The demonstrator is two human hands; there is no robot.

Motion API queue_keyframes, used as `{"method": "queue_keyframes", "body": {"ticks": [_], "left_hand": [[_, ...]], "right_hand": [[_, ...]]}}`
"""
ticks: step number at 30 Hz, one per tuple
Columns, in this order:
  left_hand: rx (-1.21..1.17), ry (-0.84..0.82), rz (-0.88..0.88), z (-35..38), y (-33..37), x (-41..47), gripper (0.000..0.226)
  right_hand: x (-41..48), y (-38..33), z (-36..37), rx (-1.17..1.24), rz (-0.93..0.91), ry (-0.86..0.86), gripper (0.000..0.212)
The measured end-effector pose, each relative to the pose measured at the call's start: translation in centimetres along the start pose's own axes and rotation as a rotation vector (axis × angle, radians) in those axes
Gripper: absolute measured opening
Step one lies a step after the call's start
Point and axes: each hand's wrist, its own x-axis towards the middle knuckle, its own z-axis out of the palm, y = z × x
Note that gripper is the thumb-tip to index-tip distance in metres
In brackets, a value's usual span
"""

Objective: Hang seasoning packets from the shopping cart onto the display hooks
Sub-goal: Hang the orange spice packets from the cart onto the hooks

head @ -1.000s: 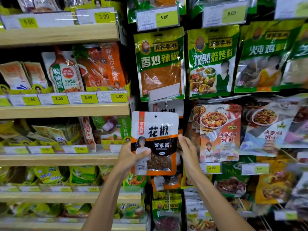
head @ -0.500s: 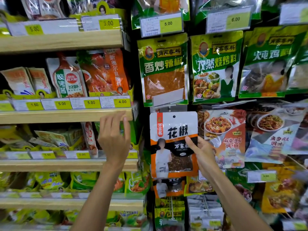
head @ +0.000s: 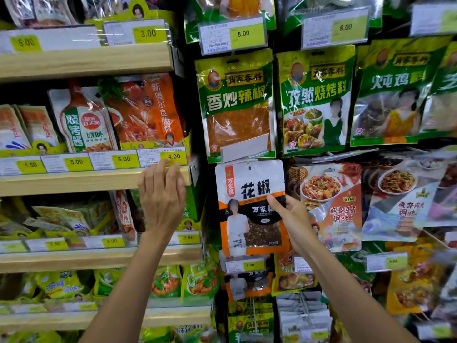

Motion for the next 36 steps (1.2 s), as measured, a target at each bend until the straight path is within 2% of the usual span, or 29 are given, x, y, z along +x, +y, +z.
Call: {"method": "queue_keyframes", "body": {"ticks": [5,12,25,29,36], "left_hand": [[-0.007,0.006,0.003,-0.2,0.4,0.1,0.027],[-0.001,0.012,0.005,-0.6,0.4,0.2,0.028],[-0.013,0.004,0.018,-0.5,0.3,0.1,0.027],[-0.011,-0.008,0.031,-0.4,0.1,0.1,0.027],[-0.018,-0.058,0.053,-0.6,-0.4,0.0,0.028]], "right_hand": [[-0.2,-0.2,0.8,-0.052,-0.012,0.028,0.022],[-0.6,-0.2,1.1,-0.017,0.001,0.109,0.010],[0.8,-0.3,2.1,-0.011,0.047,0.128,0.021],[2.7,-0.2,2.8,-0.038,0.049,0.148,0.014],[5.5,0.9,4.0,-0.124,0.063,0.277,0.018]]}}
